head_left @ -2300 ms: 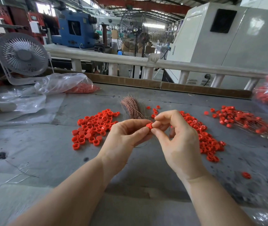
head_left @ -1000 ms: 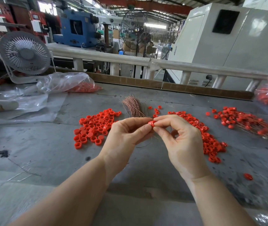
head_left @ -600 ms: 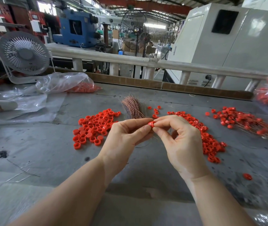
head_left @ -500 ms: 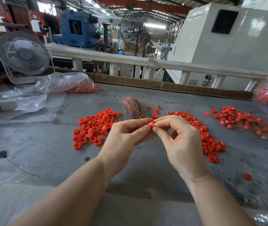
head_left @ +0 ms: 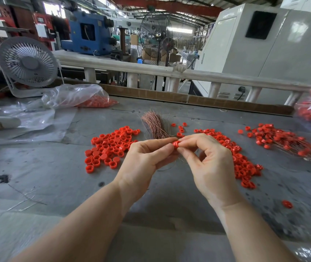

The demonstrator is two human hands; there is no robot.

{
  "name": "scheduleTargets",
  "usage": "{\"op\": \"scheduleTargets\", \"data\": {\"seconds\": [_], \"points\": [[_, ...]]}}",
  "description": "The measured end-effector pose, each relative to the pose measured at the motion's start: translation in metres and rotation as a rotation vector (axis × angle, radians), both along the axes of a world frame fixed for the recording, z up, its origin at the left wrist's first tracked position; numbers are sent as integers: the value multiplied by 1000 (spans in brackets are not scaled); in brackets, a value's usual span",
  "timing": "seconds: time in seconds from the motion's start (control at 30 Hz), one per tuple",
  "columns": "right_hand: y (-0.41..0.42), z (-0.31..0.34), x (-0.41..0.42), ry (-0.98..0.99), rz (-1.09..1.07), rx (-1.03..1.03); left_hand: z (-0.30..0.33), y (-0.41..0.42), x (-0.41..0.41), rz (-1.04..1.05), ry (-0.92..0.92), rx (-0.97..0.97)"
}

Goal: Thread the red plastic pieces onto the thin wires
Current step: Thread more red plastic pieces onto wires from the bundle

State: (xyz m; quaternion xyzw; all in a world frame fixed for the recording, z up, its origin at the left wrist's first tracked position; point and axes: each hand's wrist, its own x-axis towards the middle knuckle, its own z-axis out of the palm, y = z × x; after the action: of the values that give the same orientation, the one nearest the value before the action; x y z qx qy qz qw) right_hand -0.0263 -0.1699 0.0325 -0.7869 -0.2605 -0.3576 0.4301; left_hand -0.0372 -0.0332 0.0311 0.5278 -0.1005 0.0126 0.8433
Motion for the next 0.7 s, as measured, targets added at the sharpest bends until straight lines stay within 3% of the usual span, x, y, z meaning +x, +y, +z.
{"op": "scheduleTargets", "data": {"seconds": [0.7], "points": [[1, 0, 1, 52, 63, 54, -6, 1, 5, 24, -79, -15]]}}
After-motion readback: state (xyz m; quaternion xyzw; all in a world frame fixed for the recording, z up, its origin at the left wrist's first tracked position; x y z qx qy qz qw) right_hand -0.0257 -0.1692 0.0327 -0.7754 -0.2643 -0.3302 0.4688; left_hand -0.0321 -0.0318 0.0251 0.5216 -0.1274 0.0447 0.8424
